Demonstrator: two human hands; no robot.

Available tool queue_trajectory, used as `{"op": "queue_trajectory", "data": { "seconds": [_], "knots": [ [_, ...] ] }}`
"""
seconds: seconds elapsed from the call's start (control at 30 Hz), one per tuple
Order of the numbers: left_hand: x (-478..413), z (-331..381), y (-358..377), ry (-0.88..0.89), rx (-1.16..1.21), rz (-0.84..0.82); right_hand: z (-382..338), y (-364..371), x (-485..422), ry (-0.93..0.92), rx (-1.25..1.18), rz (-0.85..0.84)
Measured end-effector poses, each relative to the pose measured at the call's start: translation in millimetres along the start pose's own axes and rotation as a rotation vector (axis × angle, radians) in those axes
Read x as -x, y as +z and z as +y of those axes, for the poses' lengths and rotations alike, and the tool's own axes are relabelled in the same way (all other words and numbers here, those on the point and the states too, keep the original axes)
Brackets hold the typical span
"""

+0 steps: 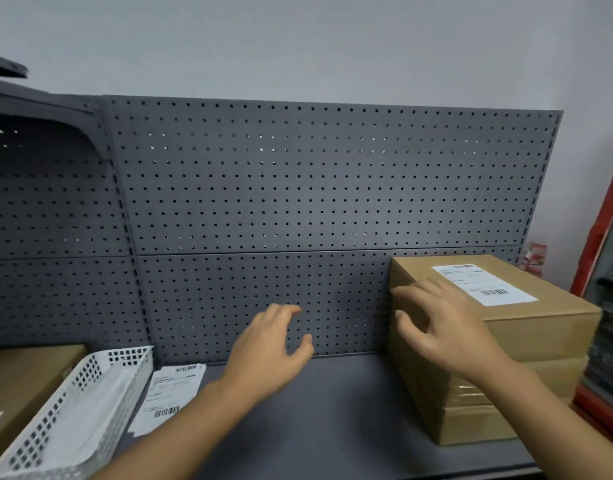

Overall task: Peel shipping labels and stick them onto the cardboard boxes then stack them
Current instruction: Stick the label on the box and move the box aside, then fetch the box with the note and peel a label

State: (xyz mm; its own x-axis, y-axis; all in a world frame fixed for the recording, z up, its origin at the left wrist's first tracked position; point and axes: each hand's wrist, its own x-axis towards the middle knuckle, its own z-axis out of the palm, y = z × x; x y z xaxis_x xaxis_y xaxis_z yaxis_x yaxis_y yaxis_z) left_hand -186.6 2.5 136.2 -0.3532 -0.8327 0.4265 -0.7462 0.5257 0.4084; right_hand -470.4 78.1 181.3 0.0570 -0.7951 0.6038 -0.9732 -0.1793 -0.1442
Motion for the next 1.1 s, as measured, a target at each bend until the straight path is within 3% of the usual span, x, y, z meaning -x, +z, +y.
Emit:
{"op": "queue_trajectory", "data": {
  "seconds": [0.17,1.1],
  "knots": [
    [18,-32,-15,-0.022,-0.066,0.017,-33,25,-4,-0.045,-0.011,0.007],
    [137,-251,-127,-0.282,-0.249,0.1,-240,186,-27,-0.017,-0.338,-0.324]
  ]
}}
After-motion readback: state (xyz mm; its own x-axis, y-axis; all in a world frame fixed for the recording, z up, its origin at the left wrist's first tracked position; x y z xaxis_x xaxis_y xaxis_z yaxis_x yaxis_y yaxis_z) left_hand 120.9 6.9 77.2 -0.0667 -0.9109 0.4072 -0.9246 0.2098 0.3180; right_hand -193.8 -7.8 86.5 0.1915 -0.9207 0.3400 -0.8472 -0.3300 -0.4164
